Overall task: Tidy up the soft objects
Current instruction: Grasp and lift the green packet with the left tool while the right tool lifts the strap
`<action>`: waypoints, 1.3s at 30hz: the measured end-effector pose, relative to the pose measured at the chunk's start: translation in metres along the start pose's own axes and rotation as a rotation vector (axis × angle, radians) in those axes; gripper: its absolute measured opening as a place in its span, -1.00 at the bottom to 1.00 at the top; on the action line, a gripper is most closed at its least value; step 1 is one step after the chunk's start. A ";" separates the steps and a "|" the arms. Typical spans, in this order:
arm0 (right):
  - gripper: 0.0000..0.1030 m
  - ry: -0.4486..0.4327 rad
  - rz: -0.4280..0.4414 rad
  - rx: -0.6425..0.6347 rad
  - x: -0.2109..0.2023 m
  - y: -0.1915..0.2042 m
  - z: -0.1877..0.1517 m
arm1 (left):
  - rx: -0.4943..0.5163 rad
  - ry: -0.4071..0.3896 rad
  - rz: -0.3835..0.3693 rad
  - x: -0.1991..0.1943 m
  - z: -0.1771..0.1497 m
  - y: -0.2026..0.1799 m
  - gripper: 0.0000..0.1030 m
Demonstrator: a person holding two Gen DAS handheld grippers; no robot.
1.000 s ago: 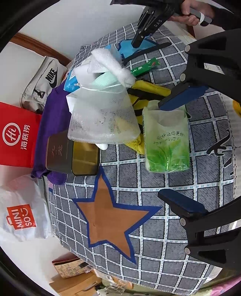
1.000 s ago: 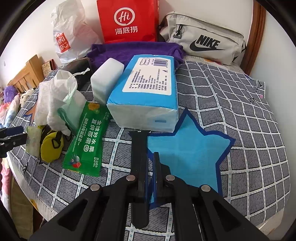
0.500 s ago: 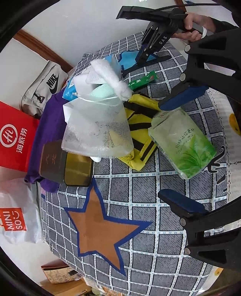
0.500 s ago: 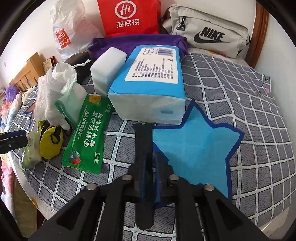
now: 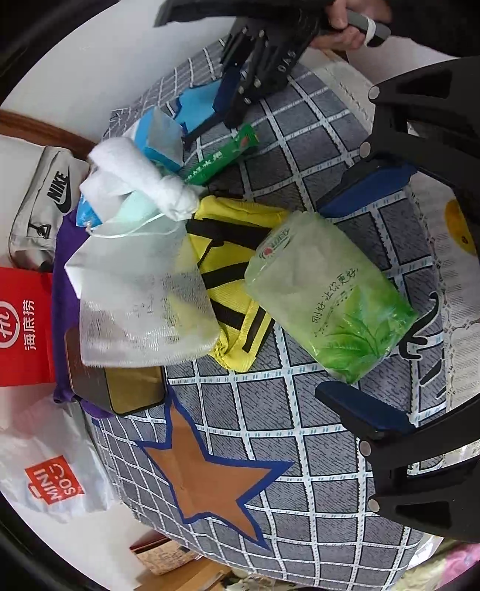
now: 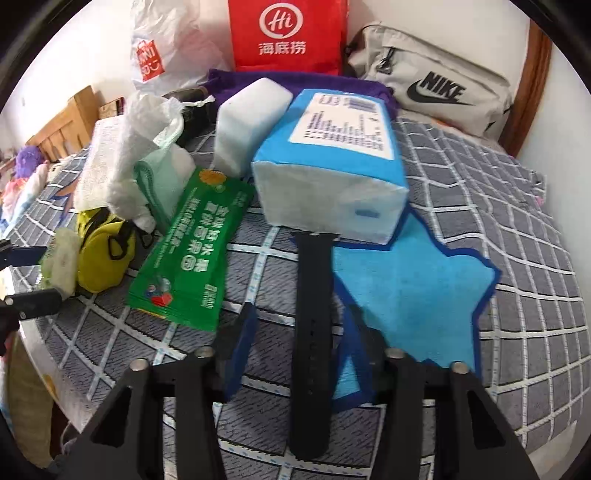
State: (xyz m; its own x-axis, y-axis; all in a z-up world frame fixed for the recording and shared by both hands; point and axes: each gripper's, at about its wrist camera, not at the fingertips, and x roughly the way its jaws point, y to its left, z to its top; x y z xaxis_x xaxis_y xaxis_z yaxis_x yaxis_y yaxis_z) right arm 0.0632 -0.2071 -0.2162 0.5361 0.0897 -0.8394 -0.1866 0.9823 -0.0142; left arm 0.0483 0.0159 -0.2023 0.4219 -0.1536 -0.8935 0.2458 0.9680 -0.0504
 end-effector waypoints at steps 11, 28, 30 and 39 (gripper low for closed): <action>-0.61 -0.008 0.010 0.003 -0.018 -0.004 0.010 | 0.012 -0.061 0.080 -0.023 0.008 0.008 0.52; -0.61 -0.152 0.042 0.085 -0.081 -0.030 0.069 | -0.156 -0.267 0.184 -0.086 0.091 0.022 0.52; -0.61 -0.171 0.051 0.091 -0.088 -0.033 0.079 | -0.155 -0.285 0.192 -0.091 0.100 0.023 0.52; -0.61 -0.212 0.077 0.121 -0.092 -0.048 0.110 | -0.211 -0.288 0.169 -0.090 0.130 0.037 0.52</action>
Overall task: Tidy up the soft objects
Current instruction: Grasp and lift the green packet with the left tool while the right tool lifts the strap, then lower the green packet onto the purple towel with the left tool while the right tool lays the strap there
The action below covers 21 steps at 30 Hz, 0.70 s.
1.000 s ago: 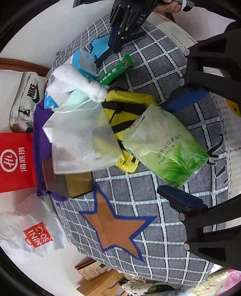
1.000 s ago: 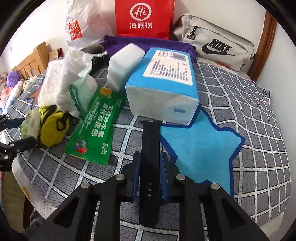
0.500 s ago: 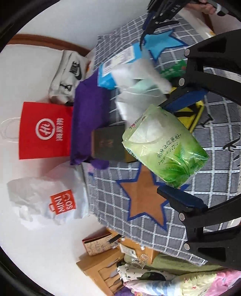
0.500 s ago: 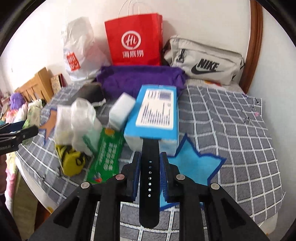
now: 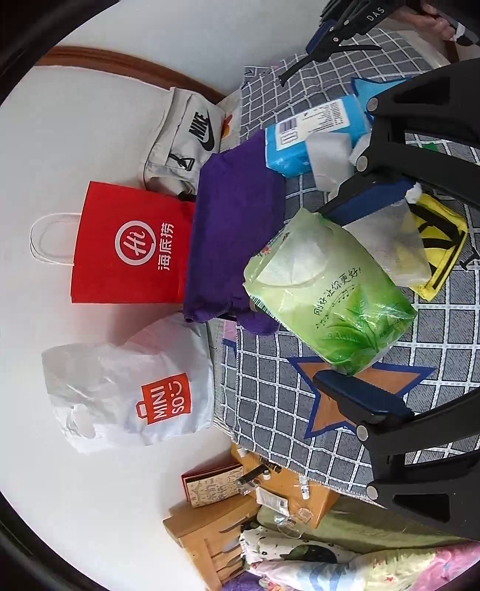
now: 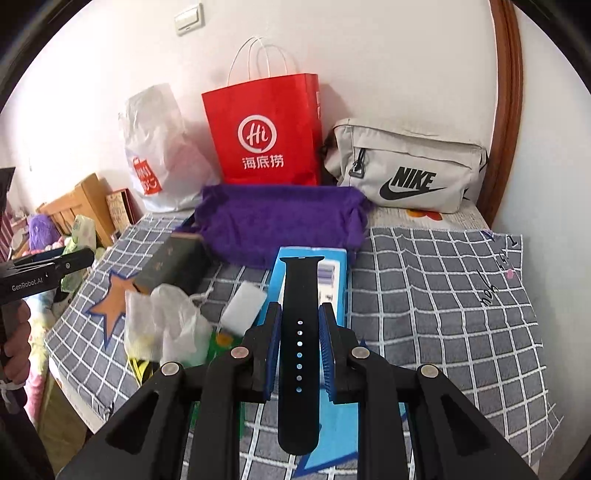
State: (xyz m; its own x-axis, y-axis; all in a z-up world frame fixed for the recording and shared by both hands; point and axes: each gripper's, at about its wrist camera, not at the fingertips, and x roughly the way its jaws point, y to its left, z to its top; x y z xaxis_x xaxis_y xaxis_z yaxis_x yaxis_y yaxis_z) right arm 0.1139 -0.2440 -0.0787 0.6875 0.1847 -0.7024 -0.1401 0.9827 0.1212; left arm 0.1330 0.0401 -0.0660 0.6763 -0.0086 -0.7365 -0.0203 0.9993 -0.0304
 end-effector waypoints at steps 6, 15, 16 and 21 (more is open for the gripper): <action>-0.61 -0.022 -0.005 0.009 0.012 -0.002 0.021 | -0.001 0.019 -0.005 0.018 0.019 0.002 0.52; -0.61 -0.027 -0.016 -0.007 0.039 0.000 0.056 | -0.015 0.062 -0.022 0.055 0.044 0.000 0.52; -0.61 -0.027 -0.017 -0.009 0.042 0.000 0.059 | -0.016 0.064 -0.025 0.060 0.047 0.000 0.52; -0.61 -0.018 -0.026 -0.011 0.062 0.000 0.073 | -0.032 0.079 -0.040 0.079 0.060 0.002 0.52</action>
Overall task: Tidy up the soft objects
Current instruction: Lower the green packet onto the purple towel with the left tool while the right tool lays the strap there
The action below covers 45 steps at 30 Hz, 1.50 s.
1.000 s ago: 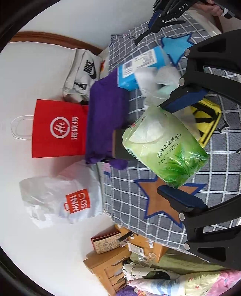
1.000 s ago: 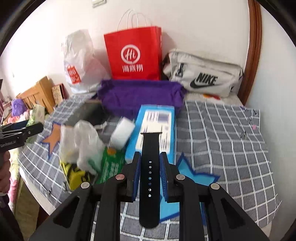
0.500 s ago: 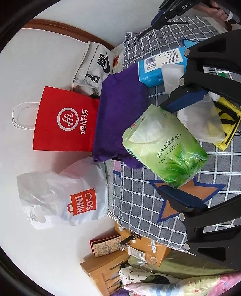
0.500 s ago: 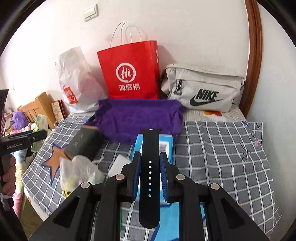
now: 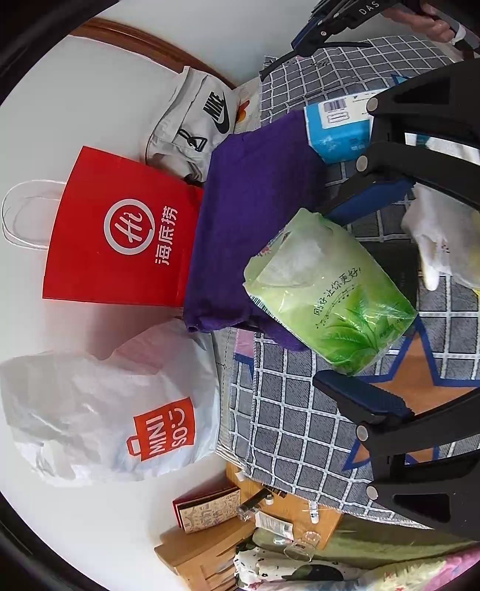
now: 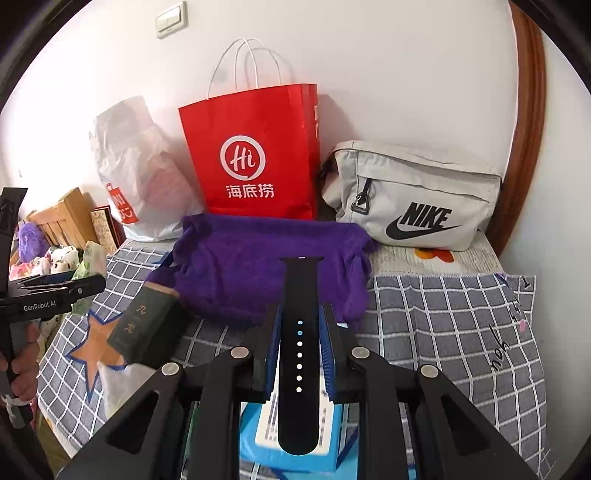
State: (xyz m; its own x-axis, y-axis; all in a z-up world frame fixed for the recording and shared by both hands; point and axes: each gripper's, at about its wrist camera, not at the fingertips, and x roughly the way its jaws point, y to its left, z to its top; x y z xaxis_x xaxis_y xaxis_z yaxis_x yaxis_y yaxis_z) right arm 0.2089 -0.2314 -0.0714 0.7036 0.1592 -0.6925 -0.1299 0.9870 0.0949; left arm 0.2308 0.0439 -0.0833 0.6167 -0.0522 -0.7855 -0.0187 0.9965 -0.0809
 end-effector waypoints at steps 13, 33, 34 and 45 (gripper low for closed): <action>-0.61 0.016 -0.011 0.009 0.051 -0.007 0.027 | 0.022 0.016 -0.005 0.039 0.033 -0.002 0.52; -0.61 0.104 0.004 -0.004 0.149 -0.032 0.059 | 0.023 0.128 0.010 0.133 0.075 -0.007 0.54; -0.61 0.113 0.011 -0.006 0.157 -0.032 0.060 | 0.022 0.135 0.012 0.138 0.078 -0.007 0.54; -0.61 0.201 0.027 -0.006 0.216 -0.035 0.067 | -0.009 0.202 -0.011 0.188 0.104 -0.008 0.55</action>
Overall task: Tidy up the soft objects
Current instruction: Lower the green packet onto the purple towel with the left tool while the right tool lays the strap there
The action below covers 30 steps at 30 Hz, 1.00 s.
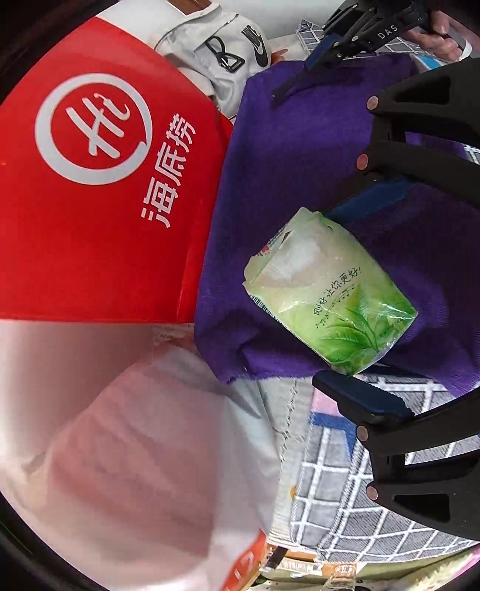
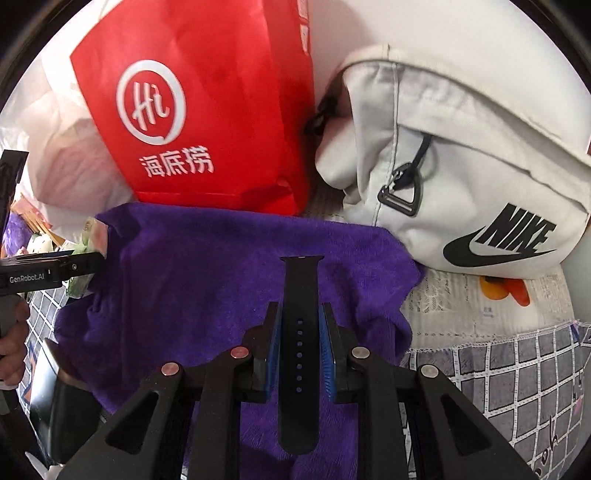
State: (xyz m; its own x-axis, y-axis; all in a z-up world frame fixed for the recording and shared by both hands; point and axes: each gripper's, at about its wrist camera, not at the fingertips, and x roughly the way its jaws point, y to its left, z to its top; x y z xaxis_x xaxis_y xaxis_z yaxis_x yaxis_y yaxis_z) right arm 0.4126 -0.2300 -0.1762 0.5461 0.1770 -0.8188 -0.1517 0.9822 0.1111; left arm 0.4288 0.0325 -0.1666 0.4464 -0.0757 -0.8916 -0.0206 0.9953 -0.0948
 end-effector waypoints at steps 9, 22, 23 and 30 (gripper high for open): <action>-0.60 0.078 0.053 0.057 0.019 -0.012 -0.001 | 0.029 -0.011 -0.003 0.013 0.004 -0.011 0.56; 0.10 0.037 0.027 0.010 0.008 -0.002 -0.001 | 0.035 0.031 -0.025 0.018 -0.003 -0.027 0.81; 0.11 0.032 0.027 0.011 0.004 -0.001 -0.001 | 0.034 0.032 -0.029 0.015 -0.005 -0.027 0.81; 0.26 0.031 0.013 0.000 -0.019 0.011 -0.007 | 0.047 0.014 -0.021 -0.019 -0.022 -0.028 0.81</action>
State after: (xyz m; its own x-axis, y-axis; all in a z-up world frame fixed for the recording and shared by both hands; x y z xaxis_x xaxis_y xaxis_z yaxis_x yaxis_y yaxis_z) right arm 0.3947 -0.2231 -0.1634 0.5183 0.1881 -0.8343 -0.1589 0.9797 0.1222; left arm 0.4011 0.0052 -0.1569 0.4334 -0.0968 -0.8960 0.0308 0.9952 -0.0926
